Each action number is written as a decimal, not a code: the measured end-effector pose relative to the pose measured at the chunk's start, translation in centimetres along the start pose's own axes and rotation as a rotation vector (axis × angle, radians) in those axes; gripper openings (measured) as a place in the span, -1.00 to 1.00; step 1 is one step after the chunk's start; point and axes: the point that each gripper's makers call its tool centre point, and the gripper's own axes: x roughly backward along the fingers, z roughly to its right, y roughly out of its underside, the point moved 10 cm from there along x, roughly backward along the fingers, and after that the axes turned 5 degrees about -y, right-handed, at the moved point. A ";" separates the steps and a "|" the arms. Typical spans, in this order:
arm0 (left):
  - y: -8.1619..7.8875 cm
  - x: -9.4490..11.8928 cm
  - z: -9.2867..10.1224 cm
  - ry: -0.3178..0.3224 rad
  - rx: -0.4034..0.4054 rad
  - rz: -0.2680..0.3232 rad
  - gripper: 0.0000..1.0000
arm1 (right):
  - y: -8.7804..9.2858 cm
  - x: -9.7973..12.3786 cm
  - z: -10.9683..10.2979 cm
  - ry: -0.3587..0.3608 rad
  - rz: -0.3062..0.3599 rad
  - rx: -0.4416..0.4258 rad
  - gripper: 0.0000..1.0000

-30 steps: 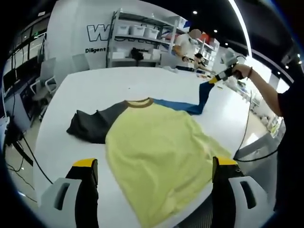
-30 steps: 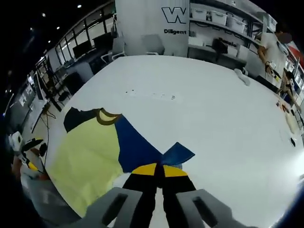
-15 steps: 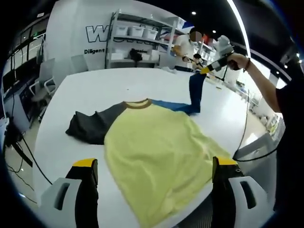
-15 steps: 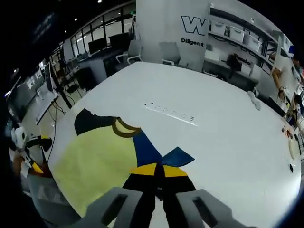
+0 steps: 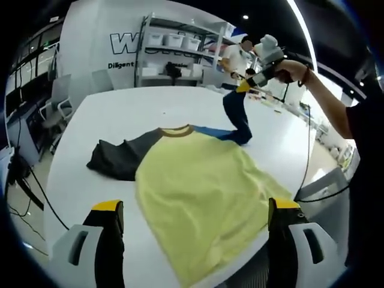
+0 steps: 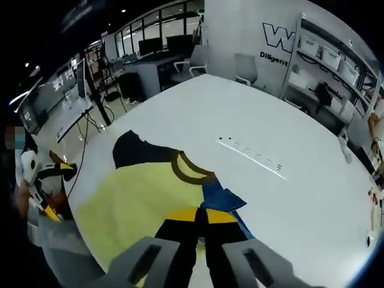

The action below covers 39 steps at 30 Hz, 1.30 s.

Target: Fold the garment on the visible template until the final outline fits inside the template.

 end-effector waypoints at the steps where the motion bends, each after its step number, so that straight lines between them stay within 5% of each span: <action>1: 0.0 0.0 0.0 -0.001 0.000 0.001 0.98 | -0.3 -0.2 -0.4 -0.007 0.007 0.010 -1.00; 12: -0.2 -0.2 -0.1 -0.006 0.000 0.008 0.98 | -2.6 -4.8 -5.9 -0.103 -0.009 0.108 -1.00; 27: -0.2 -0.4 -0.3 -0.012 -0.006 0.009 0.98 | -3.8 -9.2 -9.7 -0.152 -0.049 0.117 -1.00; 39: -0.3 -0.9 -0.4 -0.007 -0.020 -0.005 0.98 | -2.0 -14.6 -13.1 -0.176 -0.146 0.202 -1.00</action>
